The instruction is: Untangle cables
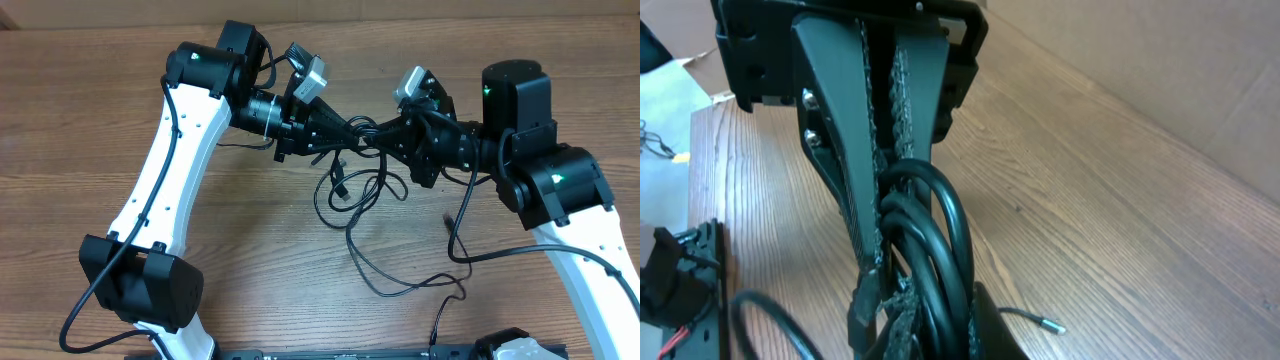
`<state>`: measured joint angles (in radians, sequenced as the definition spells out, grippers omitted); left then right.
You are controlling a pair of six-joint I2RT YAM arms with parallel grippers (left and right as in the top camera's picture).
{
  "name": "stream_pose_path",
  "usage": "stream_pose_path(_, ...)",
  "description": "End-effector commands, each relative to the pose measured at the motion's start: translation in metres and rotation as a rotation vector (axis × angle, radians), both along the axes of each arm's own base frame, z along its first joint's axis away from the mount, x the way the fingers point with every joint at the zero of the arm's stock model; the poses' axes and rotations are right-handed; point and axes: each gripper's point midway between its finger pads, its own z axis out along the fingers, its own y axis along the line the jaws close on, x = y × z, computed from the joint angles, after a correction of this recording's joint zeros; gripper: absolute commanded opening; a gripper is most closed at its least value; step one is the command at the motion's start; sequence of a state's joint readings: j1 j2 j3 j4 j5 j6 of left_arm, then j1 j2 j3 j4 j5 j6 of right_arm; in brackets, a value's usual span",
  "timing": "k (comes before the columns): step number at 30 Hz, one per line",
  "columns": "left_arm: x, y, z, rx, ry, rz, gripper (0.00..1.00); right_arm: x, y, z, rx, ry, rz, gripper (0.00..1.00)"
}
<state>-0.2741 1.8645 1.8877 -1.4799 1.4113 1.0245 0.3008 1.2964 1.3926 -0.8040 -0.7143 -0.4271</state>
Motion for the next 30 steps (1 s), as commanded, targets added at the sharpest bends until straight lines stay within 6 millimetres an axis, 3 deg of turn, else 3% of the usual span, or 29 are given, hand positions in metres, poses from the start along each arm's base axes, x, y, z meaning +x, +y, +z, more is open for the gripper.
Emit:
stream_pose_path(1, -0.010, -0.002, 0.024, -0.083, -0.085, -0.025, 0.04, 0.006, 0.002, 0.003, 0.001, -0.007, 0.000, 0.04)
stream_pose_path(5, -0.009, -0.002, 0.020, -0.061, -0.090, -0.023, 0.09, 0.006, 0.002, 0.003, 0.001, -0.007, -0.001, 0.04)
stream_pose_path(6, -0.009, -0.002, 0.018, -0.044, -0.091, -0.020, 0.25, 0.006, 0.002, 0.003, 0.001, -0.007, -0.001, 0.04)
stream_pose_path(8, -0.008, -0.001, 0.012, -0.007, -0.086, -0.014, 0.70, 0.007, 0.002, 0.002, 0.000, -0.007, -0.004, 0.04)
stream_pose_path(10, -0.006, 0.000, 0.005, 0.038, -0.075, -0.005, 1.00, 0.011, -0.002, 0.000, -0.006, 0.015, -0.047, 0.04)
stream_pose_path(21, 0.012, 0.021, 0.003, 0.105, 0.170, 0.116, 1.00, 0.052, -0.044, -0.001, 0.072, 0.187, -0.428, 0.04)
stream_pose_path(30, 0.020, 0.028, 0.004, 0.127, 0.303, 0.172, 1.00, 0.062, -0.055, 0.005, 0.140, 0.230, -0.519, 0.04)
